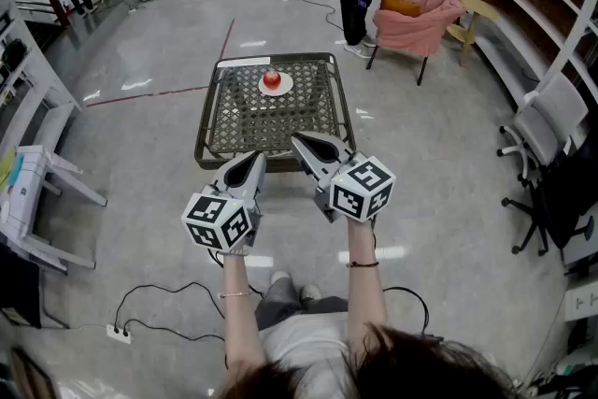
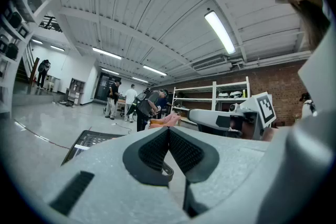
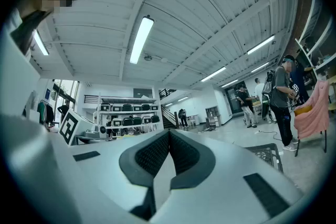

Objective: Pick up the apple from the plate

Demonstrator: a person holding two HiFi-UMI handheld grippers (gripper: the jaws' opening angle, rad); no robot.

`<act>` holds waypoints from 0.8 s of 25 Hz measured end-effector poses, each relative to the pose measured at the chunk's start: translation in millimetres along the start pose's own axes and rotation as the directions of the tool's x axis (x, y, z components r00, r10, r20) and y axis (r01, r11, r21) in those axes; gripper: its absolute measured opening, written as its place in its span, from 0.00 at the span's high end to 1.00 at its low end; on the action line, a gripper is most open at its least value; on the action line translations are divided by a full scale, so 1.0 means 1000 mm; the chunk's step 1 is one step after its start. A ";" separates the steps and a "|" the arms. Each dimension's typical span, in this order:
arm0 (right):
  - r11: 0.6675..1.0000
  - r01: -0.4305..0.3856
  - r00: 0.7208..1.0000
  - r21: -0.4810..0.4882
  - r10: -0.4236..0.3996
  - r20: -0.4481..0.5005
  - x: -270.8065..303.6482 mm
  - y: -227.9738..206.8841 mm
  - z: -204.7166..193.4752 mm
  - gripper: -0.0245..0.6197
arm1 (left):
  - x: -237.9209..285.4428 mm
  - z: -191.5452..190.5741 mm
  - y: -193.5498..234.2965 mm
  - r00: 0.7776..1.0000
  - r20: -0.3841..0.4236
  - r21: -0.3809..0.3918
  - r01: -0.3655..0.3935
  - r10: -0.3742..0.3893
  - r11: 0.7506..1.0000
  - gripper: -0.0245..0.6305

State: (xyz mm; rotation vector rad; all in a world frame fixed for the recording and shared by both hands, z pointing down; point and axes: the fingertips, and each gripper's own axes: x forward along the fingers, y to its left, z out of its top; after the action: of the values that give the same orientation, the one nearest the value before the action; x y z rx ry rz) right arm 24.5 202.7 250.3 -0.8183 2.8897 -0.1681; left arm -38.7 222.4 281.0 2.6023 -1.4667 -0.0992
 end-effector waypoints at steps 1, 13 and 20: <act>1.000 0.000 1.000 0.003 0.000 0.004 0.002 0.001 0.000 0.95 | -0.002 0.000 0.002 1.000 -0.001 0.002 0.002 -0.002 1.000 0.95; 1.000 0.011 1.000 0.018 -0.011 -0.006 0.012 0.001 -0.006 0.95 | -0.007 -0.006 0.020 0.999 -0.039 -0.009 -0.029 0.028 1.000 0.95; 0.998 0.012 1.000 0.054 -0.011 -0.017 0.008 -0.003 -0.015 0.95 | -0.004 -0.016 0.012 0.999 -0.030 -0.043 -0.021 0.020 0.999 0.95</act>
State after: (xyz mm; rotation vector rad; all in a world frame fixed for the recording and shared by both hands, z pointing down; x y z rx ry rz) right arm 16.8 196.5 264.9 -0.8279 2.8834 -0.2540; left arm -48.8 221.2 298.7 2.5428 -1.4645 -0.0894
